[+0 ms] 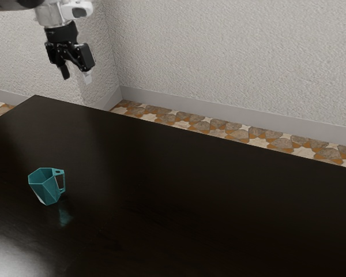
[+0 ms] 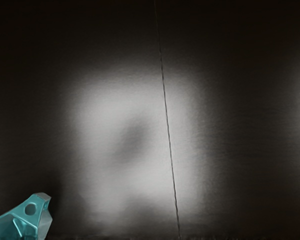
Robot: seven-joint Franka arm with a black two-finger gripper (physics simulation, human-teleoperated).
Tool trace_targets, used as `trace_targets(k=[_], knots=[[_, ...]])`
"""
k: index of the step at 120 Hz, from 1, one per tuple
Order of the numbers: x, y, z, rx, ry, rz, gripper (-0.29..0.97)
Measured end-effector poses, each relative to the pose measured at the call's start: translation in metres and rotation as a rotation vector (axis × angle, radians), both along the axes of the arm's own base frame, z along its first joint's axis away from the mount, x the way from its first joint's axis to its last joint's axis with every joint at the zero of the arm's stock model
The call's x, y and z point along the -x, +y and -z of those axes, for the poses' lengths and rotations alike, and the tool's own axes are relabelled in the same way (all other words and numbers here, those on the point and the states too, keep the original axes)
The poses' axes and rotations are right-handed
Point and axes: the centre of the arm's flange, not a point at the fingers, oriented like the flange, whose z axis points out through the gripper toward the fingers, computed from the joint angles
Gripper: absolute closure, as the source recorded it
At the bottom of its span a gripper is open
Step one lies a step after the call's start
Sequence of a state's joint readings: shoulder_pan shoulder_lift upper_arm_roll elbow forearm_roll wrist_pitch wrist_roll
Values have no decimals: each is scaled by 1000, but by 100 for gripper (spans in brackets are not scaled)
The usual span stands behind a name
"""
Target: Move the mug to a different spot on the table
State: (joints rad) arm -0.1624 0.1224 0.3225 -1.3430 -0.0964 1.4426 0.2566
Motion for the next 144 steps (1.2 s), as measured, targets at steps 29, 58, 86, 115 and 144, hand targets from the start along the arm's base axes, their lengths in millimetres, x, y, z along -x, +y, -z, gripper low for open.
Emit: trace_targets(k=[29, 58, 86, 115, 144], knots=[[7, -27, 11, -34, -15, 58, 2], [-33, -36, 86, -87, 35, 184, 2], [-32, 50, 169, -79, 85, 259, 3], [-2, 95, 241, -79, 88, 452, 4], [29, 125, 296, -61, 82, 604, 5]])
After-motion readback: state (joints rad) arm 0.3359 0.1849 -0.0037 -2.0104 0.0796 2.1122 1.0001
